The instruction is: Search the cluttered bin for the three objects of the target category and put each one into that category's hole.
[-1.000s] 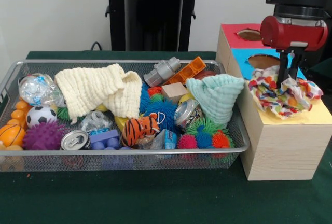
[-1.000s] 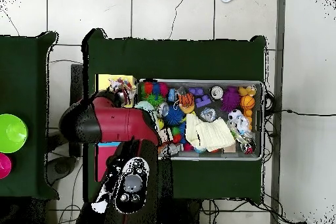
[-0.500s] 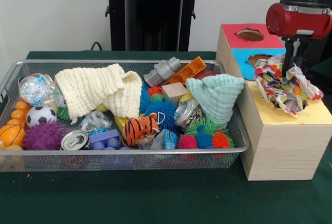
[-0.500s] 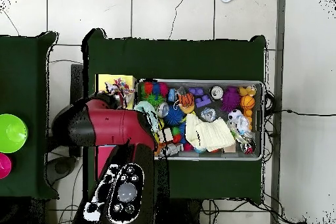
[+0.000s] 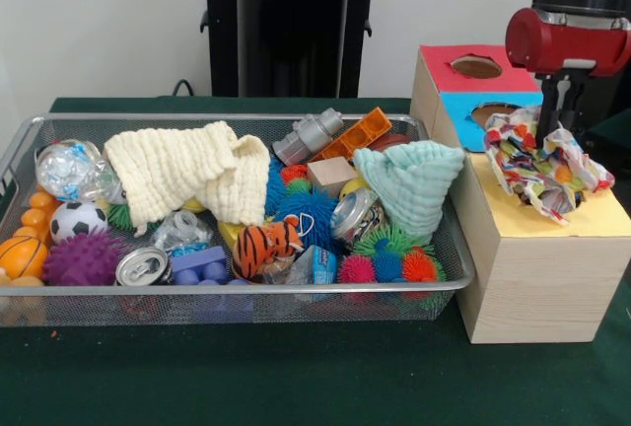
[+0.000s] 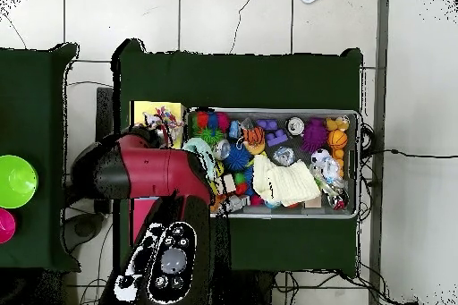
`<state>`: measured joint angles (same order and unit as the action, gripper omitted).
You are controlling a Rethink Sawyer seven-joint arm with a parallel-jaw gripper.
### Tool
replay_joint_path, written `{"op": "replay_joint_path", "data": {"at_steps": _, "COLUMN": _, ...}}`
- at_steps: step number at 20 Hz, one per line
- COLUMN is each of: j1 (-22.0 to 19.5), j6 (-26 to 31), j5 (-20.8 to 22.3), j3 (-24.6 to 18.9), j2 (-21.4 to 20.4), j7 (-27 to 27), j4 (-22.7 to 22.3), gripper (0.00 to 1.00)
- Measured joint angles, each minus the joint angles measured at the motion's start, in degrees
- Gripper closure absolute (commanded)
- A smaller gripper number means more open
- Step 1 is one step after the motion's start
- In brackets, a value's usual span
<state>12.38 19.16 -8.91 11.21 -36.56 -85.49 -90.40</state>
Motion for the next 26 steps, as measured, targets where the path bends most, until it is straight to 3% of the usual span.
{"op": "replay_joint_path", "data": {"at_steps": 15, "j1": -0.10, "j6": -0.04, "j5": -1.78, "j3": -0.26, "j2": 2.06, "j7": 0.00, "j4": 0.02, "gripper": 1.00}}
{"op": "replay_joint_path", "data": {"at_steps": 26, "j1": -1.88, "j6": -0.01, "j5": -4.57, "j3": -3.00, "j2": 2.00, "j7": 0.00, "j4": -0.46, "gripper": 1.00}}
